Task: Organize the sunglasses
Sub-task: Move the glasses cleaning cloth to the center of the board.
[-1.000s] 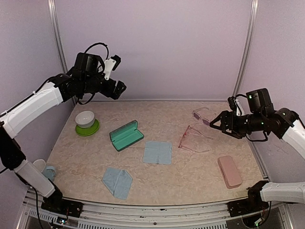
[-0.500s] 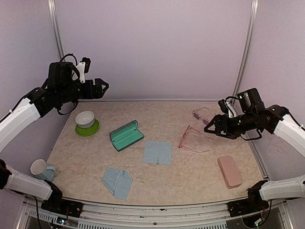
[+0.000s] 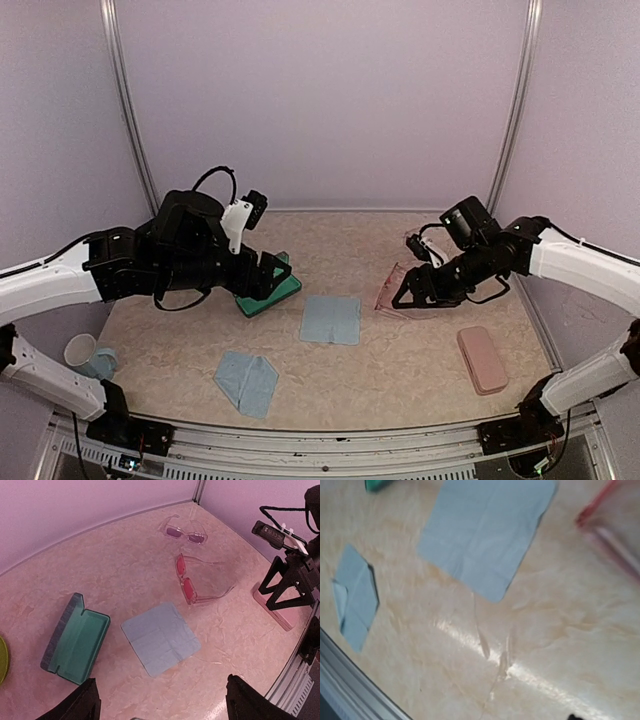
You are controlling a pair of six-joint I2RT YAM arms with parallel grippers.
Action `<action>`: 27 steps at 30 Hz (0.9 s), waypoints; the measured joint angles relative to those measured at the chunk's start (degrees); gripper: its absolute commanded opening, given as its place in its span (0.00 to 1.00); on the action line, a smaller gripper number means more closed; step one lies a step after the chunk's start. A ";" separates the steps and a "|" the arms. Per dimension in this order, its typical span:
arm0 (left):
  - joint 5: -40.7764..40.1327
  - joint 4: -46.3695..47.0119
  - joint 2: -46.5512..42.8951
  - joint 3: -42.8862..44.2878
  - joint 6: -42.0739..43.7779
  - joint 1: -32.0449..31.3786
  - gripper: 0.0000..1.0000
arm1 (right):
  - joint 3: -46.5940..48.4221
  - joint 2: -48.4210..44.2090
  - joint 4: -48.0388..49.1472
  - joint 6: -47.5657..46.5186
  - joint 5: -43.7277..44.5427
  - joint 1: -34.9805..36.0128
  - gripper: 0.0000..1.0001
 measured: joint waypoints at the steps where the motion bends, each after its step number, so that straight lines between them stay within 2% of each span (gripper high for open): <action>1: -0.28 0.02 0.63 -0.57 -0.85 -0.98 0.82 | 0.13 0.33 0.00 -0.02 0.15 0.85 0.71; 10: -0.68 0.04 4.04 -3.78 -10.54 -3.04 0.74 | 3.98 9.33 -1.22 2.38 6.12 6.60 0.58; 16: 0.90 0.57 7.78 -3.80 -16.70 -3.06 0.67 | 7.41 16.39 -1.73 6.75 9.20 8.66 0.54; 22: 2.56 0.35 15.23 -2.27 -21.49 -2.95 0.61 | 11.04 23.80 -1.75 10.64 10.73 10.49 0.49; 27: 4.28 -1.46 23.10 1.46 -23.82 -1.53 0.61 | 14.86 28.68 -1.77 12.39 11.91 11.26 0.44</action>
